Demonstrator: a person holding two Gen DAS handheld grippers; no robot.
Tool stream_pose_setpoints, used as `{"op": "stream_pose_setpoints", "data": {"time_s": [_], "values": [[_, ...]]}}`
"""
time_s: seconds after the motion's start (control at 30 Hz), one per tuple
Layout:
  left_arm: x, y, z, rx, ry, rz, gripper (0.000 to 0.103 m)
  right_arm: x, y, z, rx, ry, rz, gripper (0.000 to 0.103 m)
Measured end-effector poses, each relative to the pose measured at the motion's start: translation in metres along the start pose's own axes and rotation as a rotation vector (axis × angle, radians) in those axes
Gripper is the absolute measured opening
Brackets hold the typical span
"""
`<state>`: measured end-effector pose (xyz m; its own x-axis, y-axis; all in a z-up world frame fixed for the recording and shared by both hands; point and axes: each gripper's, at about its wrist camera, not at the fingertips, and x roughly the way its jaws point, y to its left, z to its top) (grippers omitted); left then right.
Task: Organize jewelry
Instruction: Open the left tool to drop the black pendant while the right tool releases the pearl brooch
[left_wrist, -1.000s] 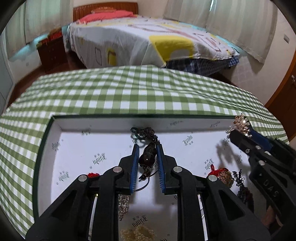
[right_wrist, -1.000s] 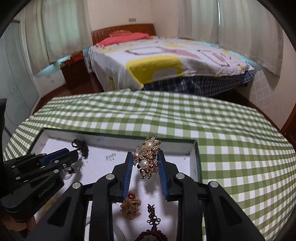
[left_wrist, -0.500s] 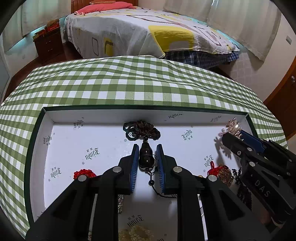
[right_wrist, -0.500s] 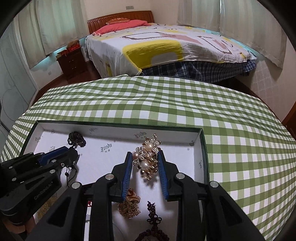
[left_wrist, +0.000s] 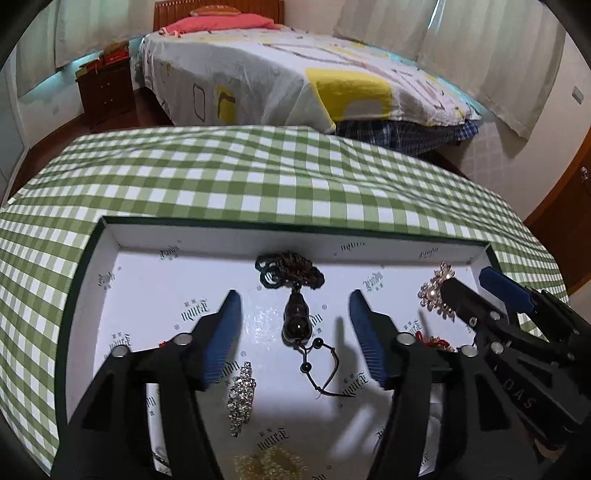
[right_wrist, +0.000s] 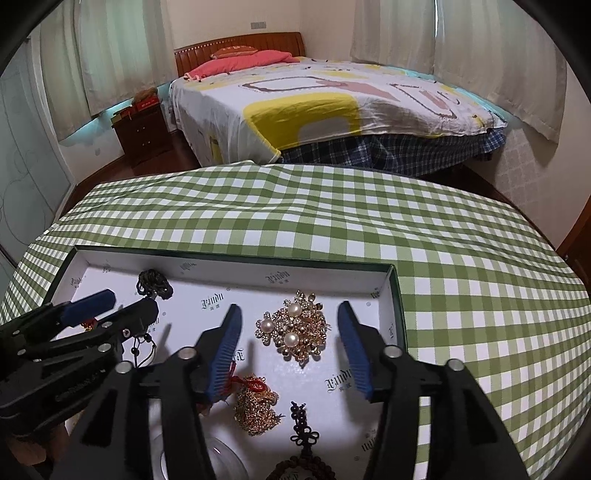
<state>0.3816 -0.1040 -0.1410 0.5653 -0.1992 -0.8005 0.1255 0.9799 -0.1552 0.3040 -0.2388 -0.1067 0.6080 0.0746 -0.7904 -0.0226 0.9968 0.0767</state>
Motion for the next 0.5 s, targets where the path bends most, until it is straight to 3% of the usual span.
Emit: {"op": "stream_pose_setpoints", "data": {"time_s": [0.2,0.5], "values": [[-0.01,0.003,0.001,-0.009,-0.055,0.043,0.081,-0.008,-0.003,-0.001,0.01,-0.039,-0.009,0.074],[-0.026,0.008,0.001,0.007,-0.109,0.072,0.092,-0.016,-0.004,-0.005,0.011,-0.071,-0.028,0.083]]}}
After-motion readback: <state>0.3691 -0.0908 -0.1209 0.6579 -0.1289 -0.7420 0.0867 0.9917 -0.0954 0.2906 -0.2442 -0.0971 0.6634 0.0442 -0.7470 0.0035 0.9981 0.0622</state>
